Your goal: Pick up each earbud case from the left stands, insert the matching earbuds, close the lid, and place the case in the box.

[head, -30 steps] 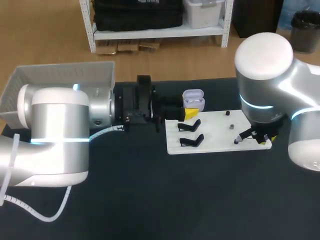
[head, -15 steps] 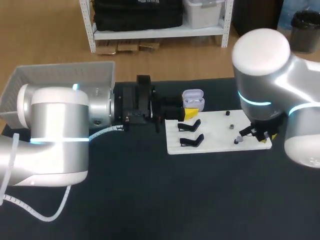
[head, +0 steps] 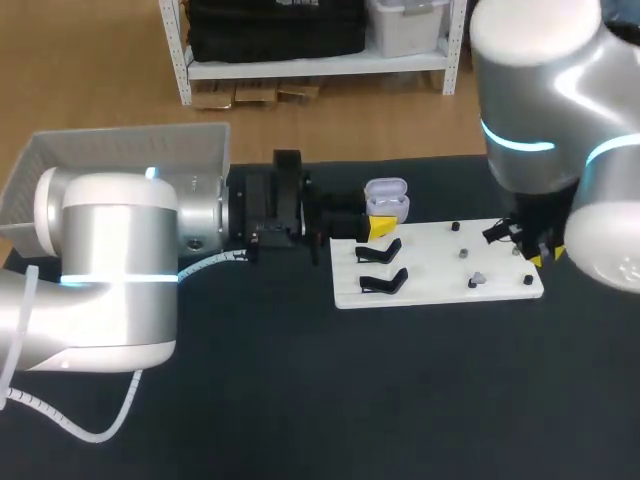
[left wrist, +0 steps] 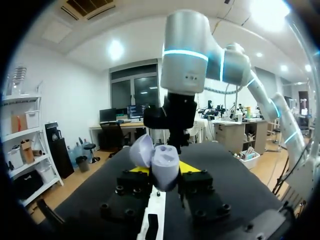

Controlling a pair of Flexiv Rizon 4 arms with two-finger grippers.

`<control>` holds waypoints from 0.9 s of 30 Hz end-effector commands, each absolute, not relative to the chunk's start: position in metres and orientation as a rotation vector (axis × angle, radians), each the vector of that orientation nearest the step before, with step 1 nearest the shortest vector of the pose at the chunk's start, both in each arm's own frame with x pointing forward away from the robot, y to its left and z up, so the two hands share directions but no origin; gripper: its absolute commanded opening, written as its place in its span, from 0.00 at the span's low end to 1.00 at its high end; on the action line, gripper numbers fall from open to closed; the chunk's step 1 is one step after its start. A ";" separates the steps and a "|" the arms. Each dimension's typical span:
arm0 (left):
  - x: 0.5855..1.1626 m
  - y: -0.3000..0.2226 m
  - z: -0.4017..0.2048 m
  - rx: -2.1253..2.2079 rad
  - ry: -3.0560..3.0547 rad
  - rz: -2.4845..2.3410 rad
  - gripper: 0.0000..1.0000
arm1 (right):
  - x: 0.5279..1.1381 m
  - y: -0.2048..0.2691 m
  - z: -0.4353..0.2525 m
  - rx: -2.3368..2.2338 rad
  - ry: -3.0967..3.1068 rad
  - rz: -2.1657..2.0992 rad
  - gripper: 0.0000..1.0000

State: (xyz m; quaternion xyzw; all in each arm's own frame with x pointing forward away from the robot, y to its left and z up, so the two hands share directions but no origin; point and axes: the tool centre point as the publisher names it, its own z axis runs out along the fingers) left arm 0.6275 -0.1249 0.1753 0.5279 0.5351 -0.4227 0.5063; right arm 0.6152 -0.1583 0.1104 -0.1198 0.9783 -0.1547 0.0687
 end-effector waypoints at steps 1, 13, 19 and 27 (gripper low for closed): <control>0.626 -0.126 0.173 1.261 1.285 -1.012 0.00 | 0.603 -0.145 0.143 -0.392 2.948 -0.491 0.00; 0.626 -0.126 0.173 1.261 1.285 -1.012 0.00 | 0.603 -0.145 0.143 -0.392 2.948 -0.491 0.00; 0.626 -0.126 0.173 1.261 1.285 -1.012 0.00 | 0.597 -0.099 0.171 -0.025 2.972 -0.533 0.00; 0.626 -0.126 0.173 1.261 1.285 -1.012 0.00 | 0.577 -0.068 0.202 0.345 3.015 -0.499 0.00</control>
